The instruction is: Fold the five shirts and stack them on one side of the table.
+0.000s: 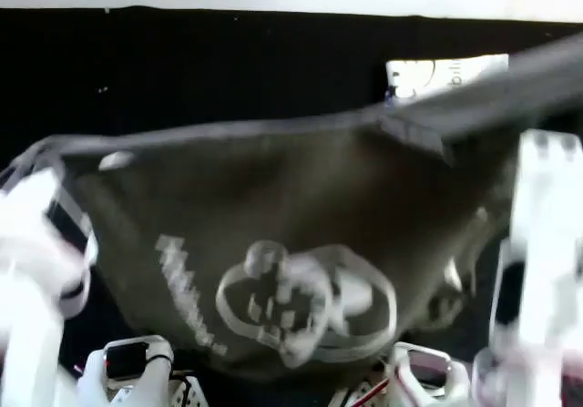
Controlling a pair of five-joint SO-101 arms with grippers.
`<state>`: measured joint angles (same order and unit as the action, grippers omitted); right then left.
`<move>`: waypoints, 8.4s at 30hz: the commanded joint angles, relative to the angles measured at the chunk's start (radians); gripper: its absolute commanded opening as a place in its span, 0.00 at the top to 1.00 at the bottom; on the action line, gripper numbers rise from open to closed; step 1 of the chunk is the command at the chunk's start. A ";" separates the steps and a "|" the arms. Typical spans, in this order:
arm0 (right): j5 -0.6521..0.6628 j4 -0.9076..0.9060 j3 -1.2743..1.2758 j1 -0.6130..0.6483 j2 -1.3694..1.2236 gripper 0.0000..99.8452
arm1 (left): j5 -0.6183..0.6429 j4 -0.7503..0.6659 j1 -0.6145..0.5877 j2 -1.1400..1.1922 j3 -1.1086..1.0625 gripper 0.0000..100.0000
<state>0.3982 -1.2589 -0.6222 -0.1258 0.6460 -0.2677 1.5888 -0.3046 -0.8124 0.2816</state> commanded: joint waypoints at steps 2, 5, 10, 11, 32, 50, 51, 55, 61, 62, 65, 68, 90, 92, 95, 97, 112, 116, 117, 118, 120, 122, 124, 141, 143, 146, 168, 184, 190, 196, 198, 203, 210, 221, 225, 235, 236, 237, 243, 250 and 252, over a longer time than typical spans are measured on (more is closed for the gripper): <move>0.009 0.148 0.185 0.064 -0.108 0.99 | -0.002 -0.149 0.010 0.168 -0.101 0.99; 0.009 0.280 0.277 0.127 -0.189 0.99 | -0.003 -0.226 0.008 0.295 -0.104 0.99; 0.009 0.437 0.300 0.177 -0.352 0.99 | -0.068 -0.307 0.008 0.496 -0.018 0.99; 0.009 0.463 0.298 0.183 -0.383 0.99 | -0.080 -0.307 0.008 0.538 0.022 0.99; 0.005 0.257 0.418 0.239 -0.687 0.99 | -0.106 -0.112 -0.002 1.167 0.432 0.99; 0.005 -0.340 0.539 0.242 -0.604 0.99 | -0.158 0.186 -0.012 1.109 0.139 0.99; 0.005 -0.355 0.559 0.242 -0.570 0.99 | -0.178 0.186 -0.013 1.063 0.068 0.99; 0.009 -0.335 0.766 0.242 -0.409 0.99 | -0.213 0.130 -0.018 0.926 -0.188 0.99; 0.012 -0.148 1.162 0.182 -0.153 0.99 | -0.210 0.034 0.004 0.809 -0.441 0.99; 0.029 -0.128 1.196 0.174 -0.120 0.99 | -0.210 0.023 0.010 0.796 -0.470 0.99; 0.084 -0.117 1.267 0.171 -0.081 0.99 | -0.210 -0.006 0.021 0.760 -0.539 0.99; 0.091 -0.110 1.320 0.166 -0.082 0.99 | -0.212 -0.014 0.035 0.734 -0.601 0.99; 0.089 -0.420 0.928 0.173 -0.071 0.74 | -0.215 0.166 -0.018 0.716 -0.302 0.80; 0.087 -0.387 0.865 0.173 -0.082 0.74 | -0.212 0.166 -0.015 0.717 -0.234 0.80; 0.043 -0.236 0.878 0.203 -0.107 0.80 | -0.199 0.144 0.013 0.730 -0.194 0.88; -0.002 -0.143 0.903 0.249 -0.159 0.95 | -0.130 0.072 0.041 0.757 -0.214 1.00; -0.097 0.229 0.690 0.309 -0.855 0.88 | -0.094 -0.356 -0.085 1.270 -0.252 0.99; -0.101 0.220 0.545 0.255 -1.021 0.88 | -0.094 -0.356 -0.150 1.325 -0.177 0.99; -0.101 0.209 0.510 0.248 -1.049 0.88 | -0.094 -0.356 -0.160 1.340 -0.153 0.99; -0.101 0.186 0.478 0.243 -1.064 0.88 | -0.094 -0.356 -0.165 1.357 -0.130 0.99; -0.101 0.116 0.420 0.246 -1.070 0.88 | -0.094 -0.353 -0.168 1.395 -0.077 0.99; -0.101 0.028 0.363 0.254 -1.055 0.88 | -0.094 -0.322 -0.163 1.431 -0.019 0.99; -0.101 -0.059 0.308 0.257 -1.024 0.88 | -0.094 -0.284 -0.150 1.468 0.050 0.99; -0.094 -0.225 0.539 0.259 -0.400 0.88 | -0.287 0.130 -0.361 1.514 0.361 0.99; -0.094 -0.226 0.591 0.260 -0.312 0.88 | -0.358 0.098 -0.440 1.514 0.312 0.99; -0.094 -0.226 0.682 0.260 -0.177 0.88 | -0.459 -0.005 -0.568 1.514 0.243 0.99; -0.002 0.136 1.635 0.260 0.223 0.88 | -0.397 0.186 -0.691 1.362 0.621 0.99; 0.048 0.165 1.704 0.260 0.231 0.88 | -0.247 -0.054 -0.094 0.437 -0.780 0.99; 0.048 0.165 1.705 0.260 0.231 0.88 | -0.117 -0.215 0.062 0.423 -0.949 0.99; 0.048 0.165 1.712 0.260 0.231 0.88 | -0.026 -0.239 0.200 0.424 -0.981 0.99; 0.048 0.165 1.709 0.260 0.231 0.88 | -0.029 -0.253 0.214 0.424 -1.024 0.99; 0.048 0.165 1.704 0.260 0.231 0.88 | -0.112 -0.419 0.101 0.426 -1.159 0.99; 0.046 0.183 1.702 0.283 0.231 0.88 | -0.221 -0.609 -0.051 0.509 -1.231 0.99; 0.046 0.260 1.702 0.309 0.222 0.88 | -0.293 -0.453 -0.228 0.799 -0.938 0.99; 0.046 0.254 1.702 0.309 0.222 0.88 | -0.290 -0.365 -0.216 0.802 -0.877 0.99; 0.054 0.154 1.724 0.309 0.220 0.88 | -0.287 -0.199 -0.097 0.613 -0.845 0.99; 0.054 0.174 1.739 0.309 0.220 0.88 | -0.287 -0.183 -0.084 0.559 -0.845 0.99; 0.055 0.211 1.765 0.308 0.220 0.88 | -0.287 -0.167 -0.070 0.503 -0.845 0.99; 0.135 0.371 1.925 0.292 0.220 0.88 | -0.175 -0.210 -0.016 0.308 -0.891 0.99; 0.198 0.464 1.897 0.130 0.220 0.88 | -0.057 -0.566 -0.012 0.420 -1.079 0.99; 0.212 0.483 1.897 0.114 0.220 0.88 | -0.032 -0.617 -0.012 0.452 -1.095 0.99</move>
<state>0.5808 -0.8078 1.2958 0.0276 0.8562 -0.3399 1.0595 -0.3307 -0.3859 -0.8002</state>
